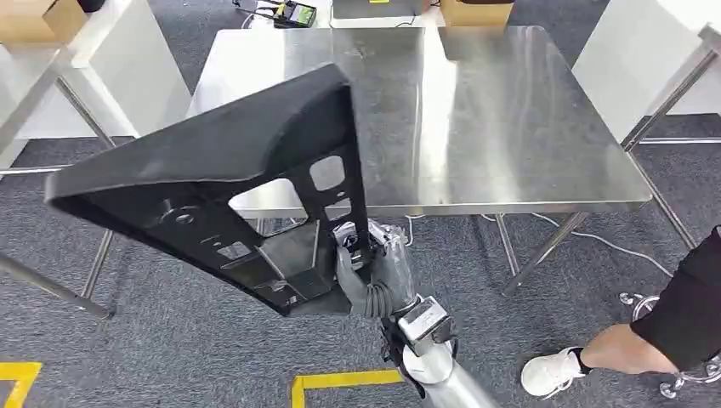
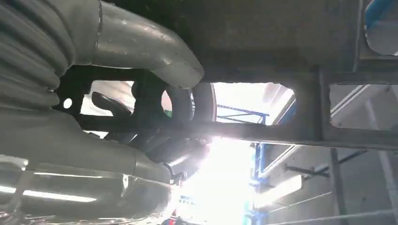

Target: Take the parts from the cabinet and place them on the table.

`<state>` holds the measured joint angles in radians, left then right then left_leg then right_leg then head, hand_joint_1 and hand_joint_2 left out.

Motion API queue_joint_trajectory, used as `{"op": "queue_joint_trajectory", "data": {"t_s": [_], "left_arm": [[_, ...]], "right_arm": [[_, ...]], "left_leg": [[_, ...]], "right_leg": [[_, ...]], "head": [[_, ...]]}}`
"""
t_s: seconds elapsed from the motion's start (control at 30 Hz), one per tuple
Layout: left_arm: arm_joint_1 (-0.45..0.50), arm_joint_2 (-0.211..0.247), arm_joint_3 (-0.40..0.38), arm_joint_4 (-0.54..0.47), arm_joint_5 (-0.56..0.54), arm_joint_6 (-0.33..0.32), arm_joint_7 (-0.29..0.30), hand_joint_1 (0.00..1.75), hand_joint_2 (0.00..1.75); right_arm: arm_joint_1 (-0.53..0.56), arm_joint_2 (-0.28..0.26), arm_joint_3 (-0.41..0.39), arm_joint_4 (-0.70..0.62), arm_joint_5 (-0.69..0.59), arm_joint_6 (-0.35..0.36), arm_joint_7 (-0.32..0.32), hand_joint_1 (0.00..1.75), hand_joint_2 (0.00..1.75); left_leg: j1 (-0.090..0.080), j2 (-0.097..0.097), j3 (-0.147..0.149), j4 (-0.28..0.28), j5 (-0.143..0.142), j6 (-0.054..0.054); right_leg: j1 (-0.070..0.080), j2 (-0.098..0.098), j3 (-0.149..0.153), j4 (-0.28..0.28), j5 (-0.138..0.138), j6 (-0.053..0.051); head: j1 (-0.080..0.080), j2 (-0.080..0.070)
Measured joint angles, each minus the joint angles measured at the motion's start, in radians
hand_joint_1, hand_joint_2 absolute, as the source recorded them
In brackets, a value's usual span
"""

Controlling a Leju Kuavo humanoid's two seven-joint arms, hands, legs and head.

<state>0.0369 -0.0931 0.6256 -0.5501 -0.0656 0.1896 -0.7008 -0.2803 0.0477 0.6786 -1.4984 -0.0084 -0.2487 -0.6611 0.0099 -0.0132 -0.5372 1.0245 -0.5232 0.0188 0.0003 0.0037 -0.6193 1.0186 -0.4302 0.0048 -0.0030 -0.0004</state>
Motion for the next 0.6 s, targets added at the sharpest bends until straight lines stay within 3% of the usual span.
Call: {"op": "queue_joint_trajectory", "data": {"t_s": [0.03, 0.07, 0.13, 0.17, 0.2, 0.23, 0.27, 0.33, 0.37, 0.5, 0.53, 0.57, 0.6], "left_arm": [[0.002, -0.001, 0.001, -0.008, 0.0, -0.005, 0.0, 0.0, 1.75], [0.002, -0.003, 0.002, -0.012, 0.0, -0.013, 0.0, 0.0, 1.75], [0.005, -0.003, 0.007, -0.021, 0.0, -0.022, 0.0, 0.0, 1.75], [0.01, -0.003, 0.007, -0.024, 0.0, -0.024, 0.0, 0.0, 1.75], [0.014, -0.003, 0.008, -0.029, 0.0, -0.03, 0.0, 0.0, 1.75], [0.017, -0.003, 0.008, -0.034, 0.0, -0.032, 0.0, 0.0, 1.75], [0.017, -0.003, 0.01, -0.04, 0.0, -0.033, 0.0, 0.0, 1.75], [0.018, -0.003, 0.016, -0.048, 0.0, -0.033, 0.0, 0.0, 1.75], [0.017, -0.003, 0.019, -0.048, 0.0, -0.033, 0.0, 0.0, 1.75], [0.019, -0.006, 0.031, -0.061, 0.0, -0.027, 0.0, 0.0, 1.75], [0.021, -0.008, 0.032, -0.066, 0.0, -0.023, 0.0, 0.0, 1.75], [0.021, -0.01, 0.032, -0.069, 0.0, -0.022, 0.0, 0.0, 1.75], [0.02, -0.011, 0.032, -0.07, -0.001, -0.022, 0.0, 0.0, 1.75]], "right_arm": [[0.001, 0.002, 0.001, -0.001, 0.002, 0.0, 0.001, 1.75, 1.75], [-0.004, 0.003, 0.002, -0.001, 0.005, 0.0, 0.001, 1.75, 1.75], [-0.006, 0.003, 0.003, -0.001, 0.006, 0.001, 0.001, 1.75, 1.75], [-0.004, 0.002, 0.004, -0.001, 0.008, 0.001, 0.003, 1.75, 1.75], [-0.003, 0.002, 0.004, 0.0, 0.008, 0.002, 0.003, 1.75, 1.75], [-0.003, 0.002, 0.005, 0.002, 0.008, 0.003, 0.004, 1.75, 1.75], [-0.003, 0.002, 0.008, 0.002, 0.009, 0.003, 0.004, 1.75, 1.75], [-0.005, 0.002, 0.01, 0.002, 0.009, 0.009, 0.006, 1.75, 1.75], [-0.009, 0.002, 0.012, 0.003, 0.009, 0.014, 0.007, 1.75, 1.75], [-0.02, 0.009, 0.023, 0.004, 0.008, 0.022, 0.015, 1.75, 1.75], [-0.021, 0.011, 0.025, 0.004, 0.008, 0.022, 0.016, 1.75, 1.75], [-0.025, 0.012, 0.027, 0.004, 0.008, 0.023, 0.016, 1.75, 1.75], [-0.028, 0.011, 0.028, 0.004, 0.009, 0.024, 0.018, 1.75, 1.75]], "left_leg": [[0.006, 0.003, -0.002, 0.017, -0.007, -0.005], [0.006, 0.006, -0.023, 0.062, -0.023, -0.012], [0.011, 0.006, -0.111, 0.207, -0.077, -0.024], [0.013, 0.006, -0.158, 0.273, -0.091, -0.029], [0.016, 0.008, -0.191, 0.305, -0.083, -0.032], [0.02, 0.009, -0.199, 0.285, -0.048, -0.036], [0.024, 0.011, -0.182, 0.221, 0.009, -0.039], [0.03, 0.013, -0.122, 0.059, 0.115, -0.042], [0.026, 0.013, -0.106, 0.031, 0.105, -0.042], [0.01, 0.01, -0.096, 0.01, 0.087, -0.004], [0.018, 0.01, -0.085, 0.001, 0.09, 0.006], [0.013, 0.009, -0.078, 0.001, 0.085, 0.015], [0.01, 0.009, -0.074, 0.003, 0.079, 0.024]], "right_leg": [[-0.008, 0.002, 0.012, -0.007, 0.001, -0.008], [-0.01, -0.001, 0.021, -0.01, -0.007, -0.021], [-0.01, -0.001, 0.033, -0.01, -0.016, -0.033], [-0.01, -0.001, 0.039, -0.01, -0.023, -0.032], [-0.01, 0.001, 0.047, -0.01, -0.029, -0.031], [-0.012, 0.002, 0.056, -0.01, -0.037, -0.028], [-0.014, 0.004, 0.069, -0.01, -0.045, -0.024], [-0.016, 0.004, 0.09, -0.01, -0.063, -0.013], [-0.008, 0.004, 0.087, -0.009, -0.071, -0.005], [-0.008, 0.004, 0.097, -0.022, -0.083, 0.022], [-0.007, 0.001, 0.095, -0.011, -0.088, 0.027], [-0.009, 0.001, 0.085, 0.023, -0.099, 0.026], [-0.011, 0.001, 0.047, 0.092, -0.126, 0.02]], "head": [[0.0, 0.0], [-0.005, 0.0], [-0.005, 0.0], [-0.005, 0.0], [-0.006, 0.0], [-0.005, 0.0], [-0.006, 0.0], [-0.006, 0.0], [-0.009, 0.0], [-0.01, 0.0], [-0.007, 0.0], [-0.006, 0.0], [-0.003, 0.0]]}}
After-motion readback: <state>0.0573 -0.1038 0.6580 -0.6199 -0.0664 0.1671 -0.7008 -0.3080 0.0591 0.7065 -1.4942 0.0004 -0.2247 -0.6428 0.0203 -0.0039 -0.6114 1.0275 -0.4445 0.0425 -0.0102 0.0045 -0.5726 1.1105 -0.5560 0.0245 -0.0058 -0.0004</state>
